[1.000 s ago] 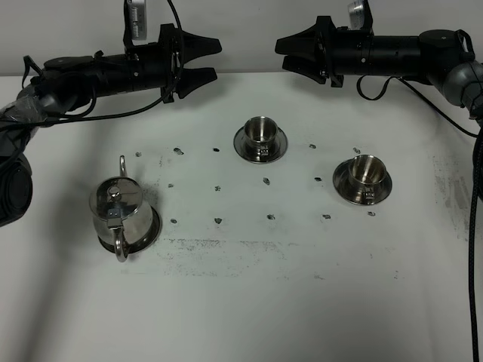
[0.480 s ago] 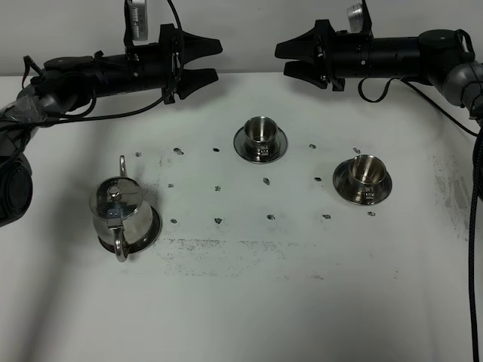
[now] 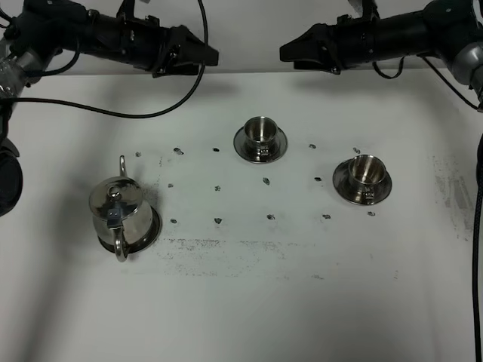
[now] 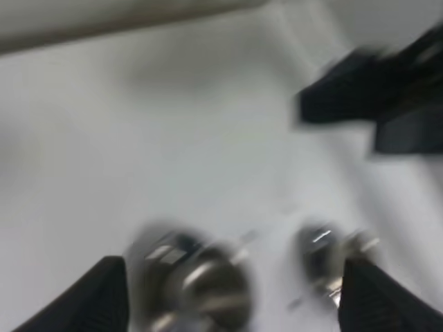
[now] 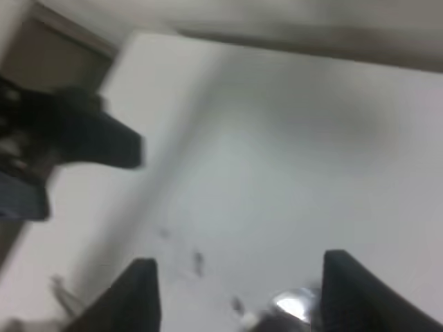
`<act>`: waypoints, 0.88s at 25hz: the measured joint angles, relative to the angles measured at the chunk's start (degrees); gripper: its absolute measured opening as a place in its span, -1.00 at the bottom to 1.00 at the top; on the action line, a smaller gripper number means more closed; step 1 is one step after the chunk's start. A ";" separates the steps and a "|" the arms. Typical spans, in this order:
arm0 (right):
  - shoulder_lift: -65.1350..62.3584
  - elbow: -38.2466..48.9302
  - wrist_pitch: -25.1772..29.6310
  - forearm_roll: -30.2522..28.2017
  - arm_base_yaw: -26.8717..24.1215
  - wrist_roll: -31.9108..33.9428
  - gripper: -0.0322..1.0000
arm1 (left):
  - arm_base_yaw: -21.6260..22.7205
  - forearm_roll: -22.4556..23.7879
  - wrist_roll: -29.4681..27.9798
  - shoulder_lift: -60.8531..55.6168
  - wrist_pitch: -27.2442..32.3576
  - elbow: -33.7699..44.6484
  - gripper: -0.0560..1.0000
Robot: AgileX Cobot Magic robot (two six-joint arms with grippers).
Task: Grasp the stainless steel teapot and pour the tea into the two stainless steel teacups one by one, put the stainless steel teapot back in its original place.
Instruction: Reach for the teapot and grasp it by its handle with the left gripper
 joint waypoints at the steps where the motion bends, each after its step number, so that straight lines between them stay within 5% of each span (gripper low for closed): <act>1: -0.42 -0.70 0.32 -3.66 0.00 2.31 0.02 | -0.23 3.90 -0.44 -0.95 0.08 0.60 0.29; 5: -6.22 1.24 0.74 -24.42 0.11 9.40 0.02 | -1.47 17.60 -1.46 -7.21 -3.16 7.71 0.29; 10: -20.45 11.86 0.96 -39.55 0.06 13.35 0.02 | -1.95 21.25 1.37 -20.75 -8.91 21.60 0.29; 15: -33.84 23.66 -0.36 -42.21 0.06 13.88 0.01 | -2.90 21.84 8.84 -32.92 -17.72 34.07 0.23; 22: -50.77 45.48 -13.77 -42.36 0.06 12.79 0.00 | -2.90 20.82 17.25 -44.85 -24.97 48.36 0.07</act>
